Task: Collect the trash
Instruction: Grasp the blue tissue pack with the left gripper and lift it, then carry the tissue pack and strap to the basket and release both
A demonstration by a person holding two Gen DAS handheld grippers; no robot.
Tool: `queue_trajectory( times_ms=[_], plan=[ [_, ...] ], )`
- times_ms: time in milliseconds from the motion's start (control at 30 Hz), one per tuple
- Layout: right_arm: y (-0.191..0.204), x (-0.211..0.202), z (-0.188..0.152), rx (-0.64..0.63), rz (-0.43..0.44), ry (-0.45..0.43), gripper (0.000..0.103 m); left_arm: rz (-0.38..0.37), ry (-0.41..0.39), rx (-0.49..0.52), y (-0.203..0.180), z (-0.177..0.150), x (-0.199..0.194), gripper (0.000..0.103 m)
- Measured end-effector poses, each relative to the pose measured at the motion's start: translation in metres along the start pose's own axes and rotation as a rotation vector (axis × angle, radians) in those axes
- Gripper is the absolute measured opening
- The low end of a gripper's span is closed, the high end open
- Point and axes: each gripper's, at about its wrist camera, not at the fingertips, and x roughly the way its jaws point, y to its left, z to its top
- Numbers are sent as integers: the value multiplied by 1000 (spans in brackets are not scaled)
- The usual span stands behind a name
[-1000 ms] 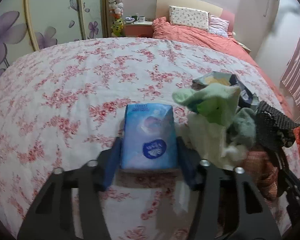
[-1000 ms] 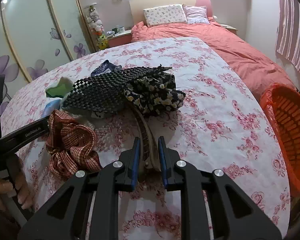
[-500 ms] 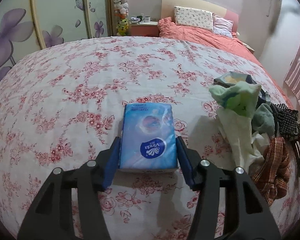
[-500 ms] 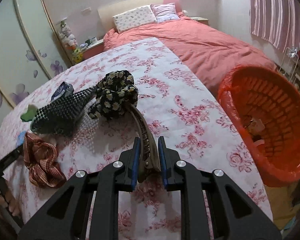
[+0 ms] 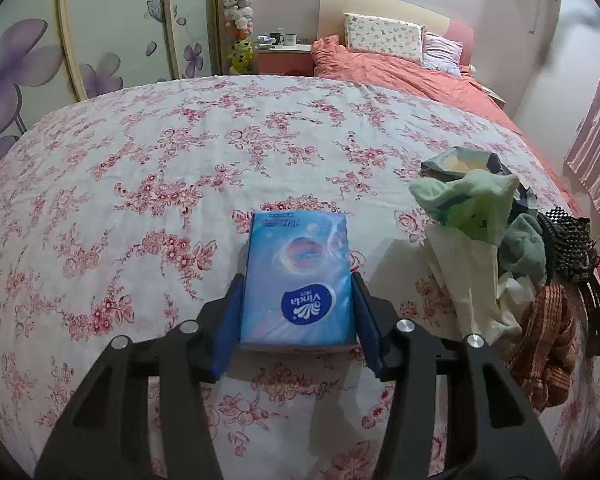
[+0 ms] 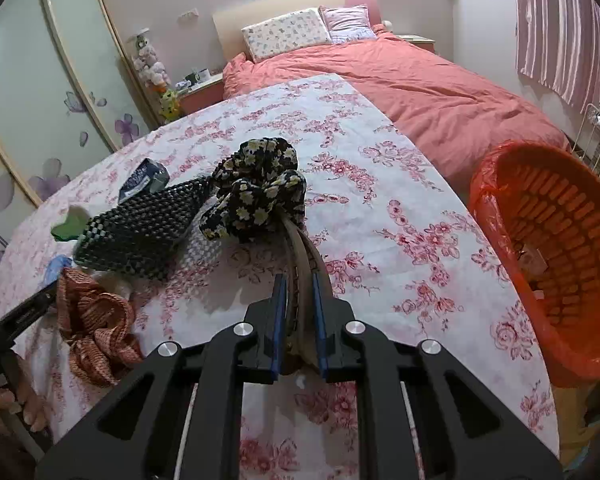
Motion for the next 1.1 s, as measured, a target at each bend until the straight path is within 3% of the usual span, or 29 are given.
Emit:
queue_trajectory(
  times_ms=[300,600,1100],
  plan=[
    [10,-30,1,-16,59,-48,13,-13,-28,10,-2,-3,-22,50],
    [4,-66,7,11,81,-140,13,-73,-106,41,-24,3,-70,50],
    [-51,-137,10,122,60,-360,13,-282,-223,151,-125,2,-154,50]
  ],
)
